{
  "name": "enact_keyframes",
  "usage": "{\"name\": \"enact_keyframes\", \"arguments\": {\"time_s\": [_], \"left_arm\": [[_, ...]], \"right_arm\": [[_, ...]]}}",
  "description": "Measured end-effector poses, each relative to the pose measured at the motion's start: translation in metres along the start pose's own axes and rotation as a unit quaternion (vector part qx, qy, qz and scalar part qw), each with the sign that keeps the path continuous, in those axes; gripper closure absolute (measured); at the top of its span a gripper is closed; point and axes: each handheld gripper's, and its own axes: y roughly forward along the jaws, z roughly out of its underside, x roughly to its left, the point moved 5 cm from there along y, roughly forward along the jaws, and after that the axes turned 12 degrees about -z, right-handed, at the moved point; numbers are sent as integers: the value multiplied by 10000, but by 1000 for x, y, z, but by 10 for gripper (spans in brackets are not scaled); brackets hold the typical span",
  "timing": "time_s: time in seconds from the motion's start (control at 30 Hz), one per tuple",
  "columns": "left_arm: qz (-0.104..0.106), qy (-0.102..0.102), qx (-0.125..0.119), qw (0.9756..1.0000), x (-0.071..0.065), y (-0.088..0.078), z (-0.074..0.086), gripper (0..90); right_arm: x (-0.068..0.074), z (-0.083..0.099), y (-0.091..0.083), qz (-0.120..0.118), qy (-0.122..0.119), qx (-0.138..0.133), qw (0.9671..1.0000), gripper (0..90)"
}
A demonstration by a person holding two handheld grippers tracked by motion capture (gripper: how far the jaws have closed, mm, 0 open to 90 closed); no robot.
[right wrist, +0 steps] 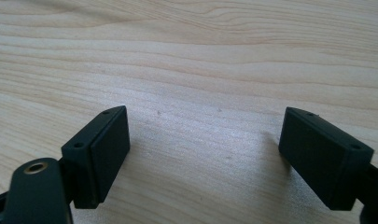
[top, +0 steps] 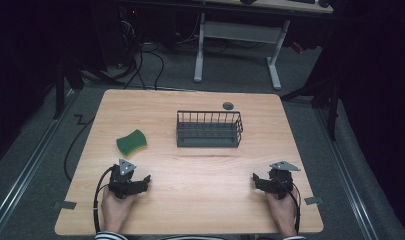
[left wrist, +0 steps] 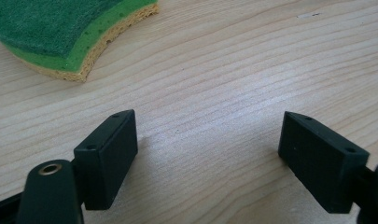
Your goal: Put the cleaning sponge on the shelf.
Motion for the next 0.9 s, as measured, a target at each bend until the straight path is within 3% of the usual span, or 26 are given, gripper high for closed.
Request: {"name": "enact_keyframes", "arguments": {"time_s": [0.37,0.43,0.6,0.63,0.7,0.73,0.9], "left_arm": [[-72,-103,40,9999,-1,1,-1,199],[-33,-52,61,10000,-2,2,-2,162],[-88,-112,53,9999,-1,1,-2,203],[-45,-123,50,9999,-1,0,-3,249],[9,-161,71,9998,-2,0,-5,246],[83,-113,13,9999,-5,-2,-8,248],[138,-38,-25,9999,-10,-4,-20,262]], "right_arm": [[0,0,0,-69,-40,16,10000,181],[-1,0,-1,-105,-51,38,9999,192],[0,-3,-2,-152,-99,87,9998,293],[1,-3,-2,-271,-122,89,9995,316],[1,-4,-3,-367,-77,82,9993,334],[1,-6,-3,-502,-61,110,9987,348],[3,-17,-4,-584,-167,37,9981,406]]}}
